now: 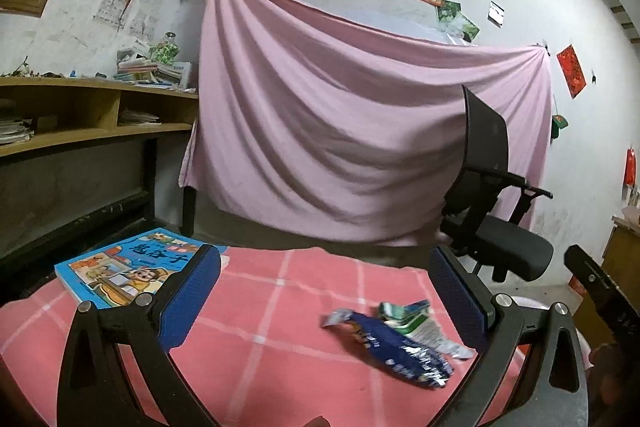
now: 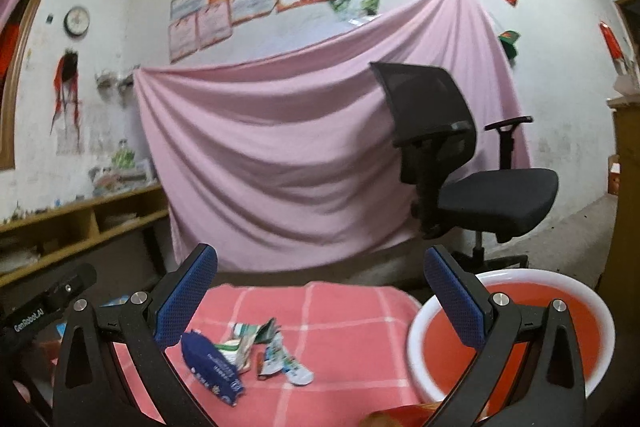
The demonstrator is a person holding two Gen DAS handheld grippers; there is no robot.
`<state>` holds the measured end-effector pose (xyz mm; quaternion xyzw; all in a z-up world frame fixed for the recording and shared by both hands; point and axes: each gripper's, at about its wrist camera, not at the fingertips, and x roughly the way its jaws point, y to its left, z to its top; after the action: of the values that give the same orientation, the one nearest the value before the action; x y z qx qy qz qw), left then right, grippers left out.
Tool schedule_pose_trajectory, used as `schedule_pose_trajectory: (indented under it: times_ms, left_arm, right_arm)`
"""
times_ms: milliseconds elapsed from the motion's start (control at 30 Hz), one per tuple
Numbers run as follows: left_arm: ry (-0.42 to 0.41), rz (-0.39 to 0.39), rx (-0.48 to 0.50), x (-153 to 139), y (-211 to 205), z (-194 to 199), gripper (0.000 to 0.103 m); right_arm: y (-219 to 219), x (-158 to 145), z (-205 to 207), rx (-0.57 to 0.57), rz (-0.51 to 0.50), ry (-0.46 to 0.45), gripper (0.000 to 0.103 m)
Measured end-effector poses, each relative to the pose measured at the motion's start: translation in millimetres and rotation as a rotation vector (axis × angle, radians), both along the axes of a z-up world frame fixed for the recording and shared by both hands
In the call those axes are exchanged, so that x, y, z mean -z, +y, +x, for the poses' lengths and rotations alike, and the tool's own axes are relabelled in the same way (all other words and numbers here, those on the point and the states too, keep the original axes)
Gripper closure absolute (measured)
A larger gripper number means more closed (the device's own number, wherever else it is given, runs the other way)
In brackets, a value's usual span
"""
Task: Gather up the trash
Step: 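Return both grippers to the trash pile on the table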
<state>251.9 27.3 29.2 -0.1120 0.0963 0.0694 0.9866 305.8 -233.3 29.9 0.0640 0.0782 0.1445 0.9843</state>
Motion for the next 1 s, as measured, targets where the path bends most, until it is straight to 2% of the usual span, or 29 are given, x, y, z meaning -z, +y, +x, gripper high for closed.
schedule_pose_trajectory:
  times_ms: [100, 200, 333, 467, 567, 633, 667, 733, 767, 833, 1000]
  left_arm:
    - [0.019, 0.022, 0.004, 4, 2, 3, 0.002]
    - [0.073, 0.036, 0.016, 11, 6, 10, 0.002]
    - [0.177, 0.003, 0.063, 21, 7, 24, 0.002]
    - [0.242, -0.04, 0.092, 26, 5, 33, 0.002]
    - [0.288, -0.067, 0.114, 30, 1, 39, 0.002]
    - [0.313, -0.086, 0.136, 32, 0, 43, 0.003]
    - [0.321, -0.095, 0.148, 32, -1, 45, 0.003]
    - [0.34, -0.112, 0.178, 34, -4, 49, 0.007]
    - [0.35, -0.121, 0.193, 34, -6, 51, 0.009]
    - [0.382, -0.152, 0.231, 36, -11, 57, 0.019]
    - [0.452, -0.262, 0.293, 45, -24, 75, 0.032]
  right_arm:
    - [16, 8, 8, -0.007, -0.057, 0.046, 0.0]
    - [29, 17, 17, 0.01, -0.128, 0.114, 0.0]
    - [35, 30, 29, 0.04, -0.206, 0.211, 0.0]
    - [30, 37, 36, 0.049, -0.2, 0.265, 0.001]
    - [27, 39, 40, 0.022, -0.18, 0.301, 0.014]
    - [27, 42, 43, 0.003, -0.173, 0.332, 0.031]
    - [27, 43, 44, -0.01, -0.169, 0.344, 0.033]
    - [28, 45, 46, -0.03, -0.169, 0.362, 0.047]
    - [28, 46, 46, -0.037, -0.172, 0.371, 0.05]
    - [29, 49, 49, -0.055, -0.175, 0.397, 0.054]
    - [25, 58, 59, -0.078, -0.142, 0.474, 0.054]
